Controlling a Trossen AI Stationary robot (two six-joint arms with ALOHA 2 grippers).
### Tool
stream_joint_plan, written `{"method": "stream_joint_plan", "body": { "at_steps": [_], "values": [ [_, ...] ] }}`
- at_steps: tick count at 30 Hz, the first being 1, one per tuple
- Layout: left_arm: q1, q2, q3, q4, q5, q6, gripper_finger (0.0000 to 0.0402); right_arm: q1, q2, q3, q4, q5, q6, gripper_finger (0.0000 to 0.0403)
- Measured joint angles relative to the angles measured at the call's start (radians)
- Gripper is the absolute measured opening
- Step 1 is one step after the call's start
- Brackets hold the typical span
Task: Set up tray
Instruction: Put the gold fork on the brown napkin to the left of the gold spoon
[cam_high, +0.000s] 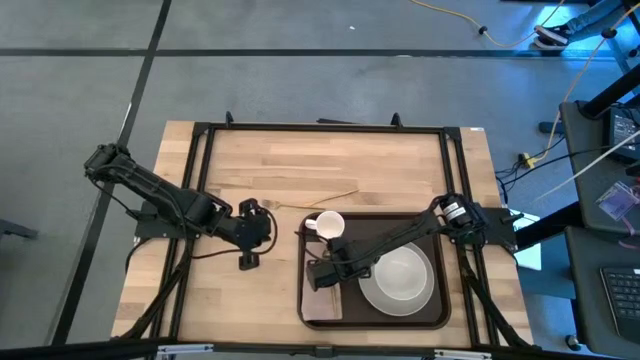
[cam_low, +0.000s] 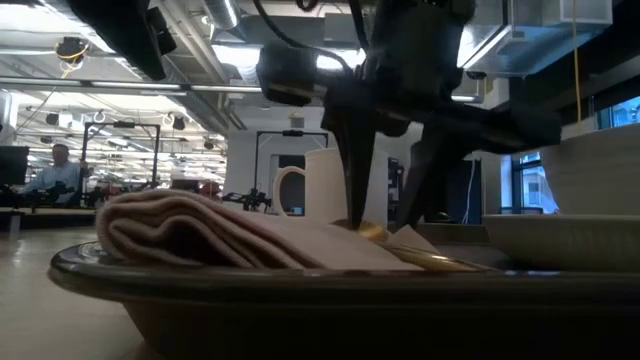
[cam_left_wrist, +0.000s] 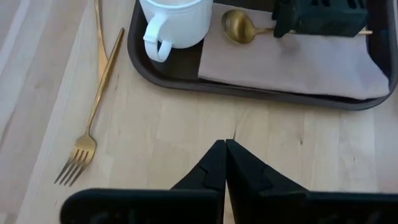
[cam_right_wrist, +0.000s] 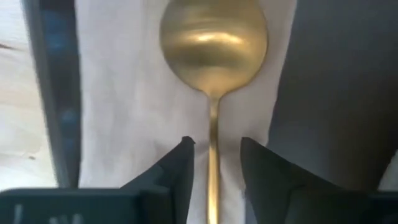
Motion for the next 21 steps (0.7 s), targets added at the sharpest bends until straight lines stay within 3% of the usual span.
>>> {"method": "stream_joint_plan", "body": {
  "at_steps": [12,18,21],
  "values": [
    [0.000,0.000,0.000,-0.131,0.001,0.005,0.0001,0.047,0.000,0.208,-0.292,0.030,0.002,0.0144],
    [0.000,0.000,0.000,-0.171,0.002,0.002,0.0012,0.083,0.000,0.438,-0.639,0.062,-0.064,0.0145],
    [0.004,0.000,0.000,-0.172,0.003,-0.004,0.0031,0.105,-0.005,0.572,-0.713,0.125,-0.226,0.0145]
  ]
}}
